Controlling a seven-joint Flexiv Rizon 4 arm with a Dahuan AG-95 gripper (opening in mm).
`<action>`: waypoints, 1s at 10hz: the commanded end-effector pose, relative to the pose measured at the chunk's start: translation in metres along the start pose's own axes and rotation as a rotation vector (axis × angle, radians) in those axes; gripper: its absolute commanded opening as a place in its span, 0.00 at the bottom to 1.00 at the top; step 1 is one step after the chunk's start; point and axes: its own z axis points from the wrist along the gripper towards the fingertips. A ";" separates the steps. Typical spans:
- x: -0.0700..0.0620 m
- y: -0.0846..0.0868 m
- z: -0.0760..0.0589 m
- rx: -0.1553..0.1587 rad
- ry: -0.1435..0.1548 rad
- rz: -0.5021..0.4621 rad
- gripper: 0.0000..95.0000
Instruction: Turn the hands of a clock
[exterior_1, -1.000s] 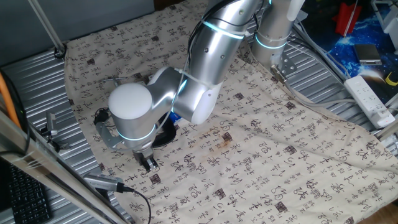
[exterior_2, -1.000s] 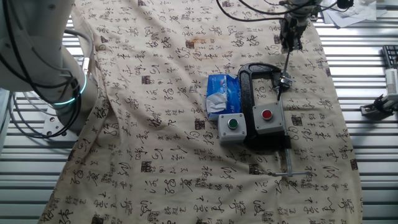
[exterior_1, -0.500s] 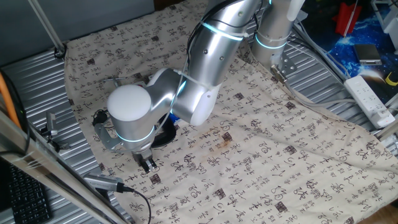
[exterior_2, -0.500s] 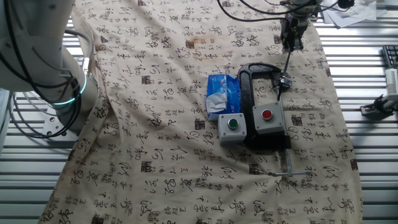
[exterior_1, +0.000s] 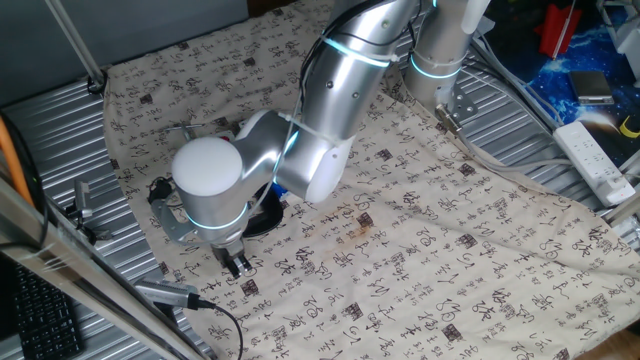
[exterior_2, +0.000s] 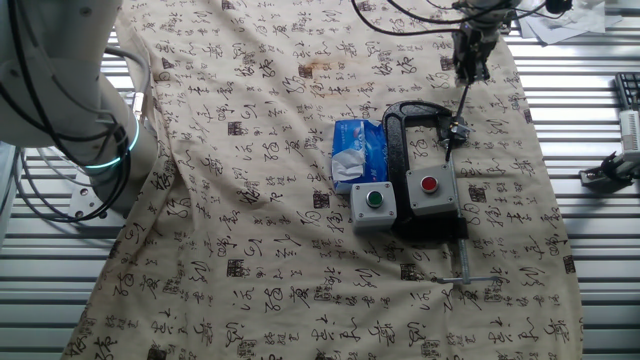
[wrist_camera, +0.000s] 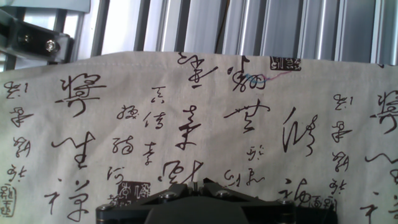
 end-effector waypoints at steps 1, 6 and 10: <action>-0.001 -0.002 -0.001 -0.001 0.002 -0.006 0.00; -0.005 -0.008 0.001 -0.003 0.000 -0.013 0.00; -0.008 -0.015 0.002 -0.003 0.002 -0.026 0.00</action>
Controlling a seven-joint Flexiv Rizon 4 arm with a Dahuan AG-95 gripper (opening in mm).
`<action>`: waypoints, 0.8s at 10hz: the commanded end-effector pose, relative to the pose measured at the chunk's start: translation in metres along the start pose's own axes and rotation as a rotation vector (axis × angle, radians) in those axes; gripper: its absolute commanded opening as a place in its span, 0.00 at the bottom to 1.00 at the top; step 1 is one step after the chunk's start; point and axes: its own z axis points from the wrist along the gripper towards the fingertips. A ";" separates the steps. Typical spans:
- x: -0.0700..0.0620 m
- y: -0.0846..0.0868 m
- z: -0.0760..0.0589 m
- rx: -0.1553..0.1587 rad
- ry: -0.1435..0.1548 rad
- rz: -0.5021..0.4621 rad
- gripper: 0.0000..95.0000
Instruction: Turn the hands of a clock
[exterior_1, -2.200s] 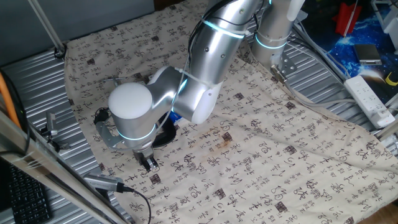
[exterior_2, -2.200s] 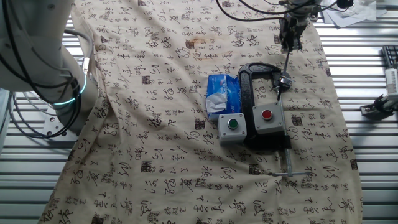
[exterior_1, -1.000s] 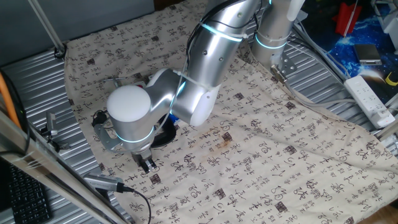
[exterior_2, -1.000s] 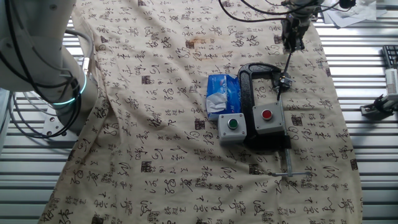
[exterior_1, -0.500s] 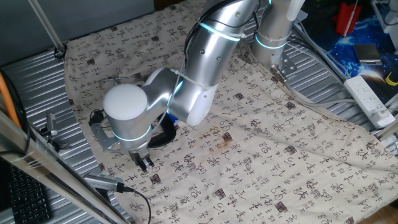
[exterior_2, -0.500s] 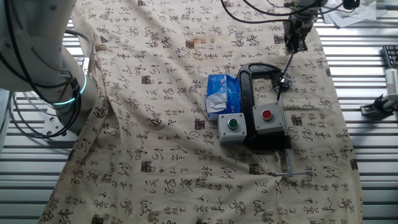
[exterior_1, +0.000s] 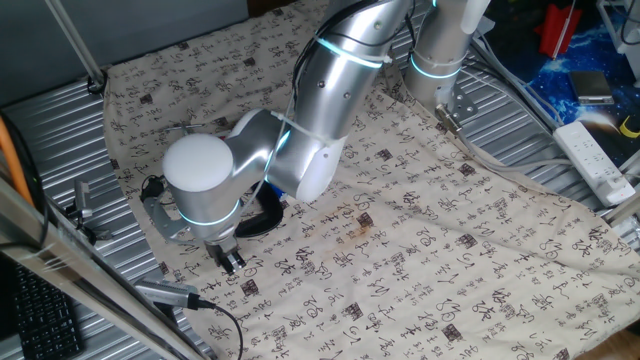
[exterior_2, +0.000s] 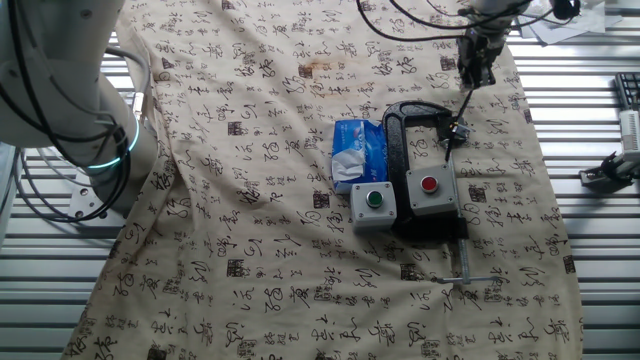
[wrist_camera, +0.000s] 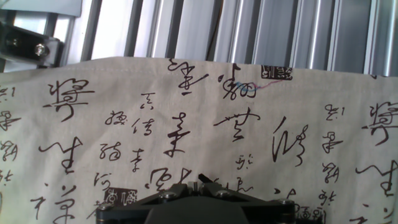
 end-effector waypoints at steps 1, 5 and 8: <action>-0.001 -0.002 0.000 -0.002 0.004 -0.004 0.00; -0.005 -0.008 0.000 -0.002 0.005 -0.014 0.00; -0.008 -0.013 0.000 -0.001 0.006 -0.023 0.00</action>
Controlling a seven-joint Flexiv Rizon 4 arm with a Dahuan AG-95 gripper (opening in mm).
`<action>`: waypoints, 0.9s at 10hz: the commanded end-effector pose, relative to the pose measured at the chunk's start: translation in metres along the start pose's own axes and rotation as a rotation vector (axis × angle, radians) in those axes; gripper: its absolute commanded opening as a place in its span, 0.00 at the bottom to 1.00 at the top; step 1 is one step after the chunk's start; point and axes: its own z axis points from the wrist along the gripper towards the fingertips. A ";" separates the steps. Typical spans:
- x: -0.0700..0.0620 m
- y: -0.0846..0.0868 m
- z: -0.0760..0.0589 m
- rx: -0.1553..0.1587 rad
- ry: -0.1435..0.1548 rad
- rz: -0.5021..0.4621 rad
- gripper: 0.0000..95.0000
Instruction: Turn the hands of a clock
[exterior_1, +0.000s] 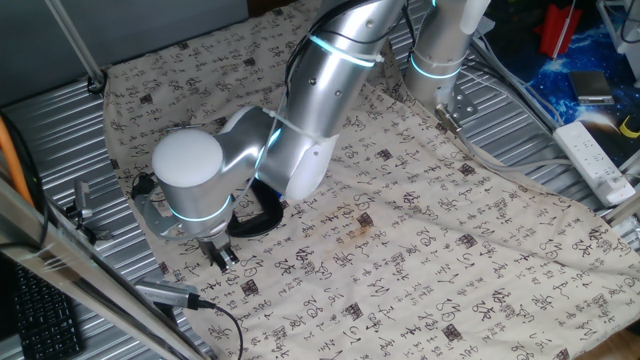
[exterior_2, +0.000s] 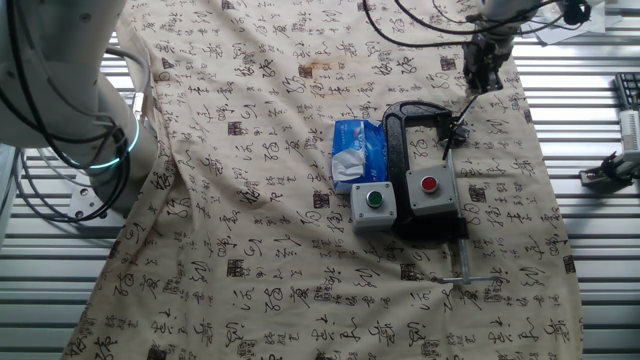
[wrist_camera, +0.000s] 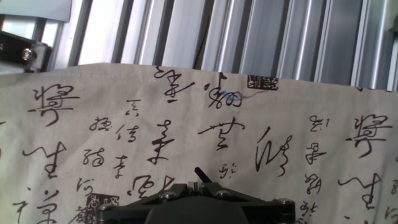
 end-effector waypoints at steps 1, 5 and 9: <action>-0.001 -0.002 0.002 -0.001 0.000 -0.006 0.00; -0.007 -0.009 0.000 -0.001 0.004 -0.018 0.00; -0.011 -0.017 0.002 0.000 0.004 -0.036 0.00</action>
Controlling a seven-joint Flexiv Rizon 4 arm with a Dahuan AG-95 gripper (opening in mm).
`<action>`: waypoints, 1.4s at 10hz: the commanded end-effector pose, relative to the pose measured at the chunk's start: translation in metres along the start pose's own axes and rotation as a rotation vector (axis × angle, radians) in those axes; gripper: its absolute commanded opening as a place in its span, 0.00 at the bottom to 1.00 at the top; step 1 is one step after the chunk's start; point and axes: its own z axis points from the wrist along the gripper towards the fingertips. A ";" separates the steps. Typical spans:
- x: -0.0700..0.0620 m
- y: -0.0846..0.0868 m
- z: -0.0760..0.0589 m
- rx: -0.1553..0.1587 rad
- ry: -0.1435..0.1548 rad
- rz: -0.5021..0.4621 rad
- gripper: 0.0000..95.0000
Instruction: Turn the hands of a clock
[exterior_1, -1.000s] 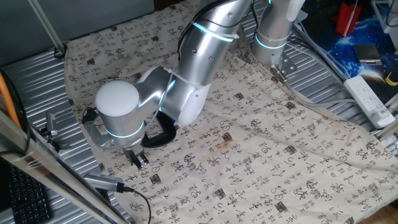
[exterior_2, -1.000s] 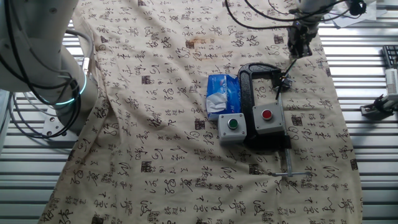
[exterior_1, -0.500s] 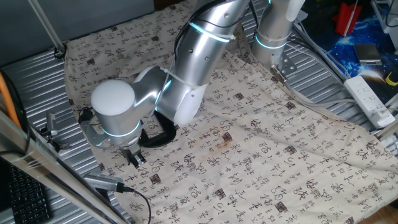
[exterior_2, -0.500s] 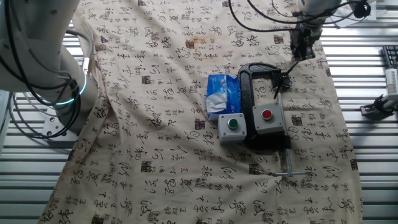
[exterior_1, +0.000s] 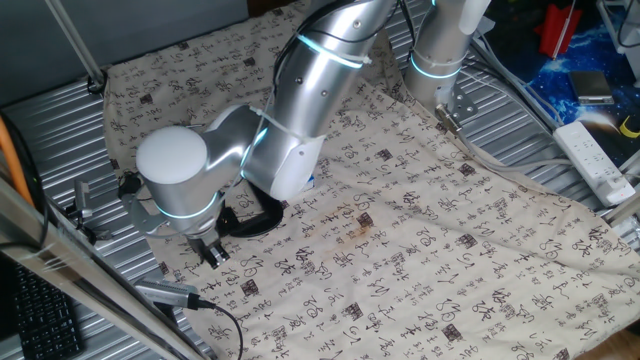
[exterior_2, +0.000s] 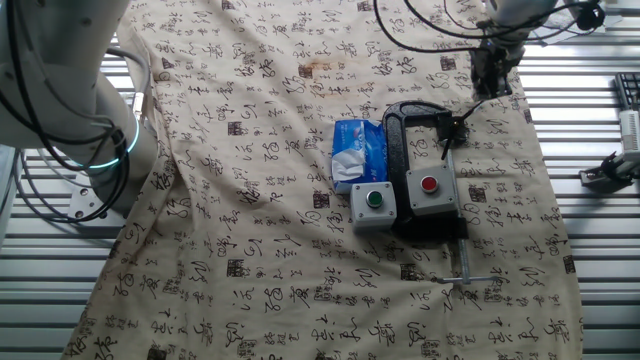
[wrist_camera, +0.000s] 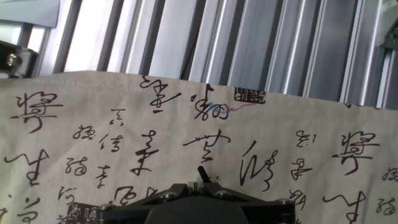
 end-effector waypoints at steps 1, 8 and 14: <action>-0.001 -0.004 0.000 0.000 0.002 -0.008 0.00; -0.005 -0.018 0.004 0.001 0.004 -0.035 0.00; -0.007 -0.026 0.005 0.001 0.008 -0.052 0.00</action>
